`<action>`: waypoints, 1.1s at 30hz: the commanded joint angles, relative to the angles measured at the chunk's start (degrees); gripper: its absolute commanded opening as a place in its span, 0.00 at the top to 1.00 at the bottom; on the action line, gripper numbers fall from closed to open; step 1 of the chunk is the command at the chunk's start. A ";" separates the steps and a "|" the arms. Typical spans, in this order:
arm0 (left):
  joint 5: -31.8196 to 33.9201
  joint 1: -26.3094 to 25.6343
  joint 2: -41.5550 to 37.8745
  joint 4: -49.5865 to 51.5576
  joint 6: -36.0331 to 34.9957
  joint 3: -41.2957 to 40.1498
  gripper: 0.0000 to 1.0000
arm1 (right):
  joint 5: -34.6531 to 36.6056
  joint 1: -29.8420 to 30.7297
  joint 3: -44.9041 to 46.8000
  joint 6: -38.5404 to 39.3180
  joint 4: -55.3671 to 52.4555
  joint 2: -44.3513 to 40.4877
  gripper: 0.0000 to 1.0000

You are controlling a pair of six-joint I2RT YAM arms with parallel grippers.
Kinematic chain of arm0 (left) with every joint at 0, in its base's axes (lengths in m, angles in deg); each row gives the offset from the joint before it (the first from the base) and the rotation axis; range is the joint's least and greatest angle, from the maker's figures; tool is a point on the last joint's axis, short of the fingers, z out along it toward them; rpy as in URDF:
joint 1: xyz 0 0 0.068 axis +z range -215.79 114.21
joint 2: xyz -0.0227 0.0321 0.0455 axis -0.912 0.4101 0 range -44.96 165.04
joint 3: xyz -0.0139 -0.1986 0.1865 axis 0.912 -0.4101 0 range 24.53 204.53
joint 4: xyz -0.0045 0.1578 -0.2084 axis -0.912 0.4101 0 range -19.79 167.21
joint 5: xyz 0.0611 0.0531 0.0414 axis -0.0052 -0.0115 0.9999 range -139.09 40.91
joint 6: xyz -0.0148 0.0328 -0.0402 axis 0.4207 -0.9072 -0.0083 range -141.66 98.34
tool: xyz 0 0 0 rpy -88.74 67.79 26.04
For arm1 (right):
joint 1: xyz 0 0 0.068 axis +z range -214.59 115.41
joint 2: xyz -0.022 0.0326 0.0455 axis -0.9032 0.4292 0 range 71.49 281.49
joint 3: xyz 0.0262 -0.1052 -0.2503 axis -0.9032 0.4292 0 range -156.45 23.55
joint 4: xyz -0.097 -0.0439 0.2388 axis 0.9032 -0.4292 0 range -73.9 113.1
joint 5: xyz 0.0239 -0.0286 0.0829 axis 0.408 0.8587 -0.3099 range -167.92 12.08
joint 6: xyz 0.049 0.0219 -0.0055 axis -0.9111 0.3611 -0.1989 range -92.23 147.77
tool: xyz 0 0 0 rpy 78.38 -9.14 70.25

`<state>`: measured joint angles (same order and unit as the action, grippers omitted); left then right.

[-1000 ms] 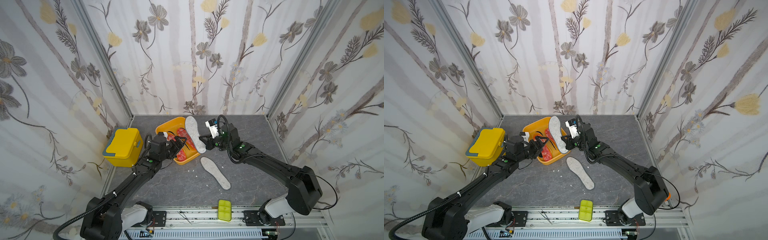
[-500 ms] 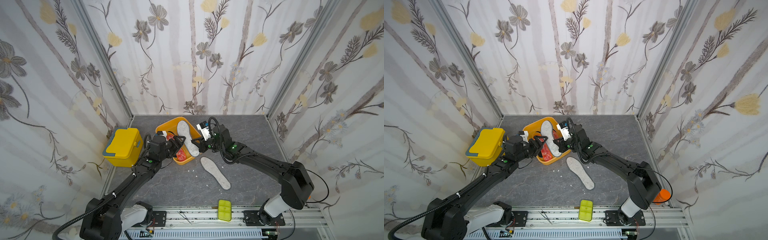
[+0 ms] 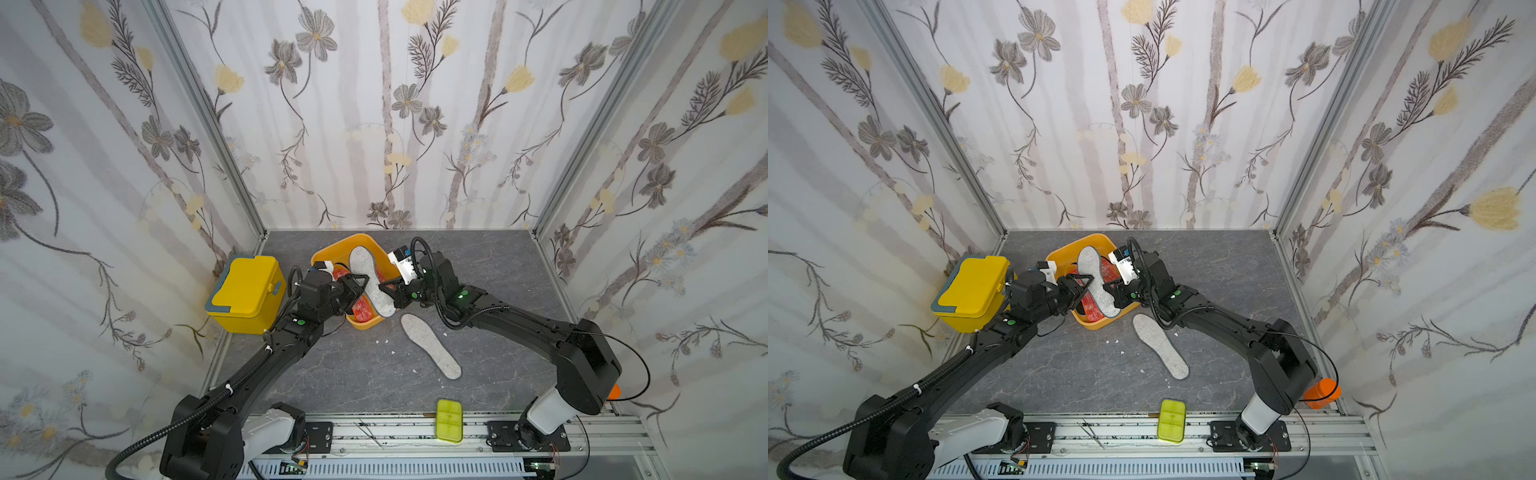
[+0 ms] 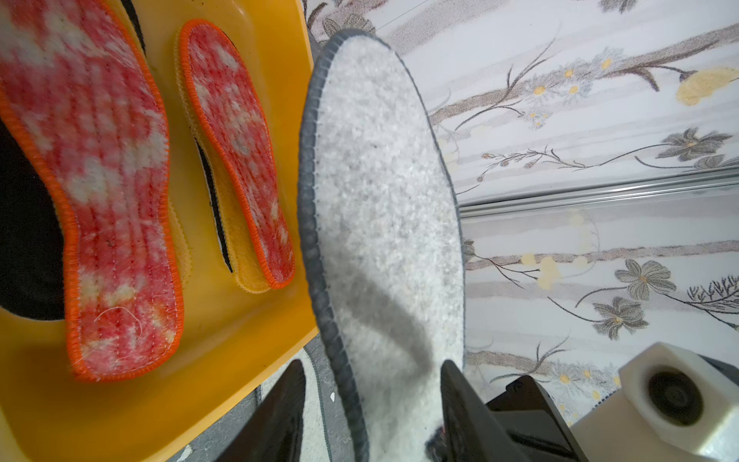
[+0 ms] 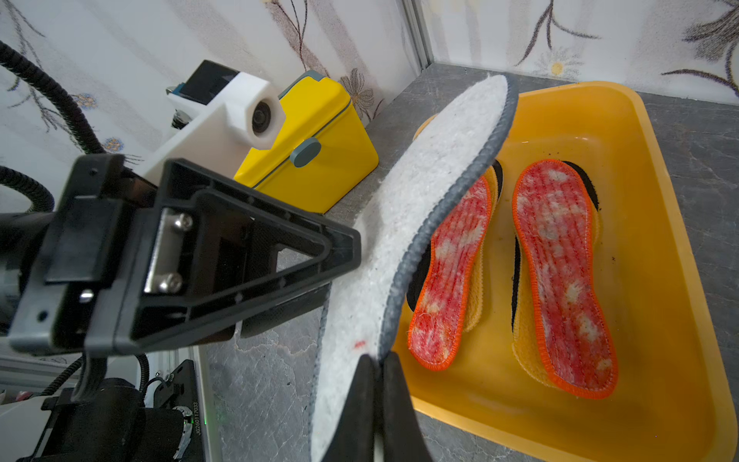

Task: Put the insoles into the storage box
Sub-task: Place the insole in the storage box.

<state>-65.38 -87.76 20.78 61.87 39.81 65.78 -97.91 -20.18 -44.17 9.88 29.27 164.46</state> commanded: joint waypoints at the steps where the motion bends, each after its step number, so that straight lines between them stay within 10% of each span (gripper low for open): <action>1: 0.12 0.00 0.09 -2.02 -0.58 0.66 0.52 | -0.31 0.17 -0.30 0.23 1.37 0.15 1.00; 33: -0.23 0.01 1.25 -1.86 -0.39 1.19 1.00 | 0.34 0.78 -0.63 0.14 1.13 0.72 1.00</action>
<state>-65.27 -87.74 21.80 61.50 39.81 66.28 -97.30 -19.55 -44.26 9.86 29.25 165.12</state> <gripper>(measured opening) 0.054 0.049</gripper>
